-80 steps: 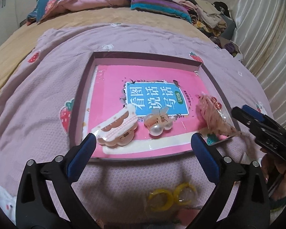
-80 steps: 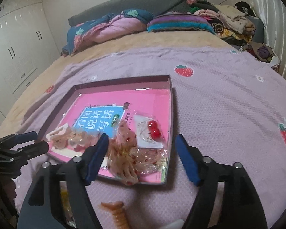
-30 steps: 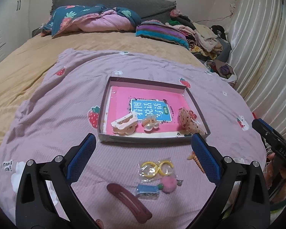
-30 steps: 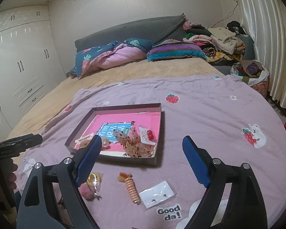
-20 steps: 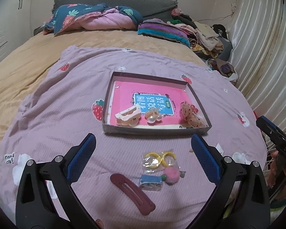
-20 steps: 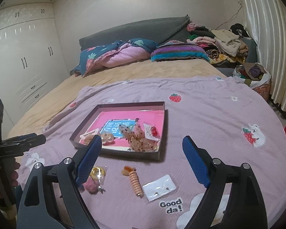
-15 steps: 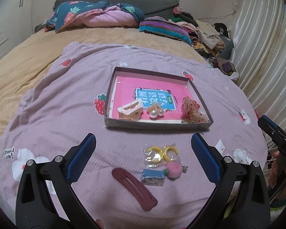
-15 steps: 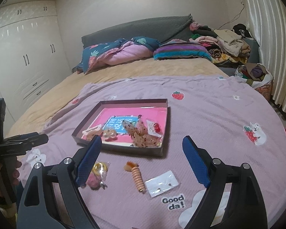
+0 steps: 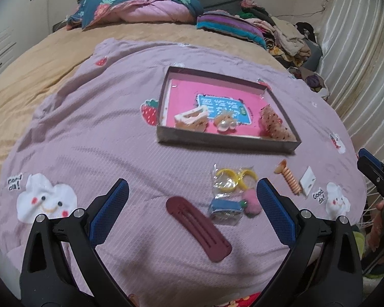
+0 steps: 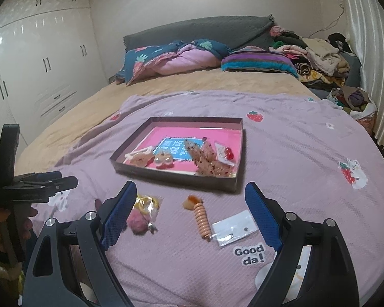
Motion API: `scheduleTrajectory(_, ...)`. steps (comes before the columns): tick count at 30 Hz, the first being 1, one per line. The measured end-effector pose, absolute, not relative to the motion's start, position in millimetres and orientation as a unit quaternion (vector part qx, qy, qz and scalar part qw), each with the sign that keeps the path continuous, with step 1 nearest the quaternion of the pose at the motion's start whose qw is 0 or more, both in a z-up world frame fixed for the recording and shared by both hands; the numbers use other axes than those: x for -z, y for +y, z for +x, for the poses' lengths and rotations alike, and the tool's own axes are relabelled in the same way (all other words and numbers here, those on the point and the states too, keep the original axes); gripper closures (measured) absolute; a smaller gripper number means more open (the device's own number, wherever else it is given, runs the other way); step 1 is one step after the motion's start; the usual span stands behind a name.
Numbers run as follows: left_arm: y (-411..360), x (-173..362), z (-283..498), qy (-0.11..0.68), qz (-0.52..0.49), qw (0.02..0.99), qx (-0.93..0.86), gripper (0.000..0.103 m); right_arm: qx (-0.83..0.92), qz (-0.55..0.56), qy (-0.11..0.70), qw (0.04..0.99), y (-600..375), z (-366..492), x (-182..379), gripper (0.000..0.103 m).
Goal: Organize jewelry
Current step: 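Move the left tool to the maroon snap clip while the right tool approaches the pink pompom clip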
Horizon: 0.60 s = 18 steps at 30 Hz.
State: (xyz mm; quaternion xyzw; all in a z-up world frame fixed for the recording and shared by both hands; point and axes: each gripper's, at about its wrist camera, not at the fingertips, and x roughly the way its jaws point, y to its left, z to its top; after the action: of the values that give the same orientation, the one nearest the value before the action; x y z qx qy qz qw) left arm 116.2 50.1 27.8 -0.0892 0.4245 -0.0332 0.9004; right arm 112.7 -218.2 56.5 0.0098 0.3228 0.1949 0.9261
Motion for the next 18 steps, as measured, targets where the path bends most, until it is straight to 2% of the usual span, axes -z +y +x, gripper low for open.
scheduleTrajectory(18, 50, -6, 98, 0.448, -0.082, 0.89, 0.036, 0.01, -0.219, -0.021, 0.352, 0.91, -205, 95, -35, 0.017)
